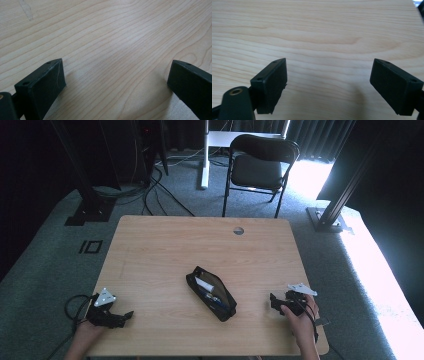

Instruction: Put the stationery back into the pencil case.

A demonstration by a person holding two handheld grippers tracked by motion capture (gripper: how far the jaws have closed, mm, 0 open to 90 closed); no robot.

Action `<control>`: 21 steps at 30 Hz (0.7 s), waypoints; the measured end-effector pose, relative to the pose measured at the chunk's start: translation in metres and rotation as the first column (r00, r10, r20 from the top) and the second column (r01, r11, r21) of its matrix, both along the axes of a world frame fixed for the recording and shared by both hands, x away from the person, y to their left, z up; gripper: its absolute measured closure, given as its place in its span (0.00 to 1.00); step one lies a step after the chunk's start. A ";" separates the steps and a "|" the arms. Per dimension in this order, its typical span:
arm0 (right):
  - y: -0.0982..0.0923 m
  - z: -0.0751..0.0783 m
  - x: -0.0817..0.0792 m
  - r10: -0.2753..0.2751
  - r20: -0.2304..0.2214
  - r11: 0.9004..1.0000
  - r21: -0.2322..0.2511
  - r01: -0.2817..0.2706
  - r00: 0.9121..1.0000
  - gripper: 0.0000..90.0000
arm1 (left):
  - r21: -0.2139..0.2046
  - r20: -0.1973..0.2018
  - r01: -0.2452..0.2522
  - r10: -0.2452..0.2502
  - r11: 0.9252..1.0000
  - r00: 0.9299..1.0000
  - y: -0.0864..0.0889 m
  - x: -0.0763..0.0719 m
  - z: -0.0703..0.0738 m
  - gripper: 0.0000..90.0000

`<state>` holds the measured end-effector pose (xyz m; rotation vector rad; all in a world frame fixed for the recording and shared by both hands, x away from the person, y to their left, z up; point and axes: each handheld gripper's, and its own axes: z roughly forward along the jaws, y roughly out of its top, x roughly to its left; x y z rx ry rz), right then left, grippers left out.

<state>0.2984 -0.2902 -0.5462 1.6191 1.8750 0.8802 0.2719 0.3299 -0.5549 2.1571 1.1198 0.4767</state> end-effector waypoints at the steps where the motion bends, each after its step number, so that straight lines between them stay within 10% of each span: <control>1: -0.002 -0.001 -0.001 -0.011 0.001 1.000 -0.003 0.011 1.000 0.15 | 0.000 0.000 0.000 0.000 1.000 1.000 0.000 0.000 0.000 0.02; 21: -0.014 -0.015 -0.016 -0.036 -0.020 0.999 -0.022 0.036 0.999 0.15 | 0.000 0.000 0.000 0.000 1.000 1.000 0.000 0.000 0.000 0.02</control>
